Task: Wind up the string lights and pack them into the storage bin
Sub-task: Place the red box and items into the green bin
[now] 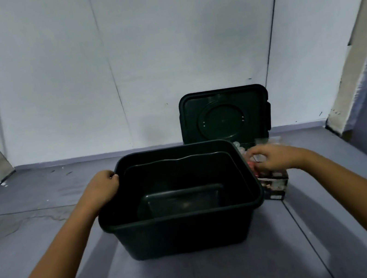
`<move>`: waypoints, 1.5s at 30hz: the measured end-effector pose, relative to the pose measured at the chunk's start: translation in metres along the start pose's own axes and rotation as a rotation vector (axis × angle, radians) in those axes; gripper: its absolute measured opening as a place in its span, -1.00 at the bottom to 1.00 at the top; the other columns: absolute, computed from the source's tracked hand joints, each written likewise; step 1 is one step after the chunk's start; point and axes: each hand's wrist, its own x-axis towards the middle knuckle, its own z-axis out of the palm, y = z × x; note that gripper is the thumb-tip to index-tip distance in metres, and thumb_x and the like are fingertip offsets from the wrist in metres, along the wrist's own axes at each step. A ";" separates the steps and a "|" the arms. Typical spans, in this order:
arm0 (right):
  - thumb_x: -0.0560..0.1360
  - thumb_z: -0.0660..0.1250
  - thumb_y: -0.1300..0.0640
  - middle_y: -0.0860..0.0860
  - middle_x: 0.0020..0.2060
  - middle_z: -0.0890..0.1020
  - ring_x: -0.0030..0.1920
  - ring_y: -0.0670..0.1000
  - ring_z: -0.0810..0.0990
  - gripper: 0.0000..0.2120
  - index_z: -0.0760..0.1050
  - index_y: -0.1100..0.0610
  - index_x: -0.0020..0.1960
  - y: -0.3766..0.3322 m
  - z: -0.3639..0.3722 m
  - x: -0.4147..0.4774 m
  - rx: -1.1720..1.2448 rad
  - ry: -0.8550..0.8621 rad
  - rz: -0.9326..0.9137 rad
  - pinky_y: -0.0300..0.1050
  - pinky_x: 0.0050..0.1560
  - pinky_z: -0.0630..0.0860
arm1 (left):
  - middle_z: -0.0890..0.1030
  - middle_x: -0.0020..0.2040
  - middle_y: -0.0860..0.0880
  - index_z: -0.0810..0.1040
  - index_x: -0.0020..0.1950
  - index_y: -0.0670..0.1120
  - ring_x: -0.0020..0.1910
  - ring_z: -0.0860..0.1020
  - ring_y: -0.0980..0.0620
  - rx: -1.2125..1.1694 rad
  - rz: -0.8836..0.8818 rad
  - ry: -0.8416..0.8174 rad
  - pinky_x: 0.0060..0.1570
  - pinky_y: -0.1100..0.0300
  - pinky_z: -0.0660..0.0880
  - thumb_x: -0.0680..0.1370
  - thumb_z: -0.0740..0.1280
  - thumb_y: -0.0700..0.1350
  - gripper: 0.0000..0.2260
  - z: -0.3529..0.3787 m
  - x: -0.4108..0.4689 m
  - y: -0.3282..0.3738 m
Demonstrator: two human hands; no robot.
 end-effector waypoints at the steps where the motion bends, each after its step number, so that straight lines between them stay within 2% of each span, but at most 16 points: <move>1: 0.46 0.35 0.15 -0.05 0.03 0.45 0.08 -0.01 0.47 -0.75 0.44 0.01 0.11 0.009 0.002 0.000 -0.088 -0.072 -0.007 -0.15 0.11 0.40 | 0.58 -0.05 -0.32 0.54 0.05 -0.34 -0.12 0.55 -0.21 0.001 0.002 0.004 -0.09 0.03 0.47 0.59 0.12 -0.19 -0.72 0.001 -0.001 0.000; 3: 0.37 0.43 0.17 -0.03 0.02 0.45 0.05 0.03 0.48 -0.60 0.30 -0.12 0.03 0.021 0.012 0.003 -0.137 -0.148 0.025 -0.08 0.11 0.46 | 0.58 -0.01 -0.30 0.53 0.11 -0.32 -0.11 0.54 -0.18 -0.017 0.003 0.011 -0.06 0.03 0.47 0.60 0.13 -0.17 -0.72 0.001 -0.002 0.000; 4: 0.36 0.44 0.18 -0.02 0.03 0.47 0.03 0.04 0.49 -0.56 0.26 -0.15 0.01 0.024 0.016 0.003 -0.135 -0.130 0.028 -0.04 0.10 0.48 | 0.58 0.02 -0.29 0.52 0.15 -0.30 -0.11 0.53 -0.16 -0.033 0.004 0.012 -0.06 0.04 0.47 0.61 0.13 -0.16 -0.72 0.001 -0.004 0.001; 7: 0.36 0.45 0.22 -0.02 0.00 0.51 -0.02 0.03 0.51 -0.57 0.30 -0.12 0.02 0.027 0.014 0.003 -0.117 -0.053 0.003 -0.09 -0.01 0.47 | 0.57 0.08 -0.27 0.50 0.22 -0.27 -0.10 0.49 -0.11 -0.074 0.009 0.010 -0.05 0.09 0.42 0.62 0.12 -0.15 -0.71 0.001 -0.009 0.003; 11: 0.37 0.44 0.21 -0.02 -0.02 0.51 -0.04 0.02 0.52 -0.62 0.35 -0.08 0.04 0.023 -0.026 -0.005 -0.120 -0.026 0.035 -0.15 -0.13 0.43 | 0.57 0.09 -0.28 0.51 0.20 -0.28 -0.11 0.47 -0.09 -0.084 0.019 0.011 -0.08 0.11 0.37 0.62 0.12 -0.16 -0.71 0.000 -0.010 0.005; 16: 0.37 0.48 0.16 -0.01 0.03 0.50 0.02 0.04 0.50 -0.59 0.36 -0.05 0.11 -0.024 -0.109 -0.021 -0.208 0.055 -0.045 -0.12 -0.03 0.39 | 0.56 -0.05 -0.22 0.52 0.17 -0.29 -0.14 0.49 -0.10 -0.094 -0.003 0.017 -0.10 0.10 0.40 0.61 0.13 -0.17 -0.72 0.002 -0.009 0.004; 20: 0.36 0.48 0.05 -0.03 0.05 0.52 0.03 0.04 0.53 -0.57 0.33 -0.14 0.10 -0.083 -0.138 -0.025 -0.258 0.079 -0.159 -0.06 0.02 0.46 | 0.58 0.01 -0.26 0.53 0.15 -0.29 -0.12 0.51 -0.12 -0.094 -0.003 0.014 -0.08 0.08 0.44 0.61 0.12 -0.17 -0.72 0.005 -0.009 0.008; 23: 0.37 0.48 0.03 -0.05 0.05 0.52 0.03 0.02 0.54 -0.57 0.34 -0.13 0.13 -0.125 -0.118 -0.014 -0.218 -0.018 -0.275 -0.05 0.05 0.48 | 0.58 0.04 -0.26 0.53 0.13 -0.28 -0.11 0.50 -0.11 -0.099 0.000 0.003 -0.09 0.11 0.41 0.61 0.12 -0.16 -0.72 0.009 -0.008 0.014; 27: 0.36 0.48 0.03 0.03 0.08 0.55 0.02 0.02 0.51 -0.49 0.35 0.02 0.23 -0.153 -0.045 0.027 -0.277 -0.123 -0.364 -0.10 0.04 0.44 | 0.60 -0.03 -0.25 0.55 0.07 -0.28 -0.14 0.54 -0.12 -0.077 0.017 -0.005 -0.17 0.15 0.40 0.60 0.12 -0.16 -0.73 0.018 -0.007 0.025; 32: 0.36 0.47 0.09 0.12 0.13 0.55 0.10 0.13 0.51 -0.51 0.36 0.11 0.21 -0.150 0.040 0.074 -0.293 -0.144 -0.351 -0.11 -0.04 0.37 | 0.59 0.00 -0.25 0.53 0.07 -0.30 -0.04 0.55 -0.16 -0.016 0.035 -0.003 -0.07 0.10 0.44 0.60 0.10 -0.16 -0.72 0.022 -0.008 0.029; 35: 0.36 0.47 0.08 0.13 0.11 0.55 0.10 0.15 0.52 -0.54 0.36 0.11 0.17 -0.145 0.063 0.089 -0.263 -0.145 -0.342 -0.04 -0.01 0.43 | 0.59 0.00 -0.25 0.53 0.08 -0.29 -0.04 0.55 -0.16 -0.014 0.036 0.005 -0.03 0.06 0.46 0.61 0.10 -0.16 -0.72 0.022 -0.006 0.028; 37: 0.36 0.47 0.08 0.12 0.10 0.56 0.10 0.14 0.52 -0.54 0.36 0.12 0.16 -0.145 0.068 0.090 -0.240 -0.166 -0.344 -0.02 0.03 0.45 | 0.59 0.00 -0.24 0.53 0.08 -0.29 -0.04 0.55 -0.16 -0.019 0.040 0.012 -0.04 0.07 0.45 0.61 0.11 -0.16 -0.72 0.022 -0.006 0.028; 40: 0.40 0.44 0.04 0.10 0.11 0.55 0.06 0.07 0.51 -0.58 0.41 0.14 0.19 -0.145 0.059 0.087 -0.249 -0.174 -0.394 -0.11 -0.01 0.42 | 0.60 0.00 -0.23 0.53 0.09 -0.27 -0.06 0.55 -0.13 -0.031 0.035 0.017 -0.07 0.08 0.45 0.61 0.11 -0.15 -0.73 0.022 -0.006 0.025; 42: 0.44 0.41 0.03 0.08 0.09 0.57 0.03 0.03 0.52 -0.62 0.47 0.13 0.19 -0.140 0.036 0.081 -0.186 -0.104 -0.416 -0.14 0.00 0.43 | 0.60 0.02 -0.23 0.53 0.12 -0.26 -0.06 0.55 -0.12 -0.042 0.037 0.023 -0.06 0.08 0.46 0.61 0.12 -0.15 -0.73 0.022 -0.005 0.024; 45: 0.47 0.38 0.06 0.06 0.02 0.63 0.01 -0.02 0.57 -0.74 0.56 0.13 0.12 -0.112 -0.015 0.073 -0.077 0.047 -0.352 -0.19 0.05 0.44 | 0.59 0.09 -0.24 0.51 0.21 -0.25 0.01 0.54 -0.14 -0.062 0.041 0.038 -0.04 0.13 0.42 0.61 0.12 -0.15 -0.71 0.023 -0.007 0.027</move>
